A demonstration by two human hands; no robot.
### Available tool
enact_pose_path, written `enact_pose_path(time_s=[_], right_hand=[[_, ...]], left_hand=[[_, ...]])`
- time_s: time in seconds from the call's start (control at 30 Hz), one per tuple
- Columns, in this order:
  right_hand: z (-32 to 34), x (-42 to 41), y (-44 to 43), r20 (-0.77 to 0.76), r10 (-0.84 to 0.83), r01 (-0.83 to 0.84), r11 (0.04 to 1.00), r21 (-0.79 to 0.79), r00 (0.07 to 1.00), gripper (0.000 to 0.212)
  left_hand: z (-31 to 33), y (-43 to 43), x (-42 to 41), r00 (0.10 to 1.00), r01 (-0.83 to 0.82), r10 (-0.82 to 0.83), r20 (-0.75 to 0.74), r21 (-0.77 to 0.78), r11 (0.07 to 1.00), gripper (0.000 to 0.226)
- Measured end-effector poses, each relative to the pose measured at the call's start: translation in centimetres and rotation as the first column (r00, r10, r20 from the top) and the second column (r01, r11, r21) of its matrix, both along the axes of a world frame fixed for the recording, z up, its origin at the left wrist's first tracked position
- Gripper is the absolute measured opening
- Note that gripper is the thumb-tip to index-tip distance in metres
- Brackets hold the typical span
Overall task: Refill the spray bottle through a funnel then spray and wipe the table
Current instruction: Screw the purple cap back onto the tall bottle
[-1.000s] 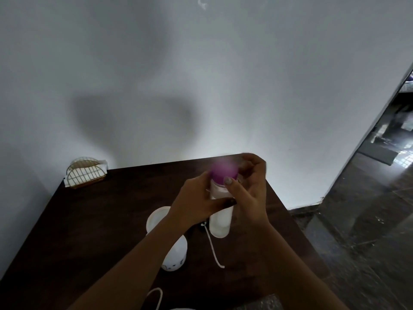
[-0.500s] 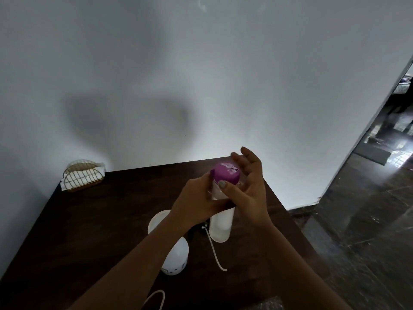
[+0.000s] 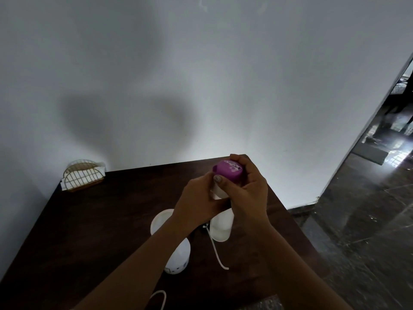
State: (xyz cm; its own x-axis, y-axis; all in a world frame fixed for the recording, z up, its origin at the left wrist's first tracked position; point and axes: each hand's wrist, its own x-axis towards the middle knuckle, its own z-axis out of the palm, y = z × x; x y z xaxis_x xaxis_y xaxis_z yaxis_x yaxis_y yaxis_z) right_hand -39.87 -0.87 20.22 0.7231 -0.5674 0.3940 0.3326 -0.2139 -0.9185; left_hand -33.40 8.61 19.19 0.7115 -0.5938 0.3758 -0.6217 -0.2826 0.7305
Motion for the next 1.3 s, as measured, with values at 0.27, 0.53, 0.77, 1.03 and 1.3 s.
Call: enact_pose_path(time_s=[0.27,0.53,0.77,1.03,1.3], right_hand=[[3.0,-0.2,-1.5,-0.105,0.209,-0.226,0.953,-0.201,0.972,0.057],[4.2,1.5,-0.2,-0.092,0.042,-0.069,0.947,-0.314,0.995,0.045],[4.6,3.3,1.8,-0.165,0.024,-0.083,0.928,-0.363,0.986,0.05],[6.4,9.6,4.3,-0.264,0.074,-0.233,0.728,-0.645,0.962,0.059],[3.8,19.2,8.1,-0.381,0.099,-0.37,0.547,-0.751,0.919,0.062]], left_hand=[[1.8,0.0,0.1,0.988,0.077,-0.085,-0.131,-0.059,0.995,0.058],[2.2,-0.4,1.2,0.999,0.006,-0.011,-0.054,-0.087,0.996,0.053],[2.0,1.3,3.6,0.995,0.021,-0.024,-0.1,-0.028,0.999,0.054],[3.2,7.5,10.1,0.993,-0.087,0.087,-0.083,0.003,0.996,0.063],[0.2,11.8,17.1,0.949,-0.293,0.298,-0.106,0.065,0.954,0.058]])
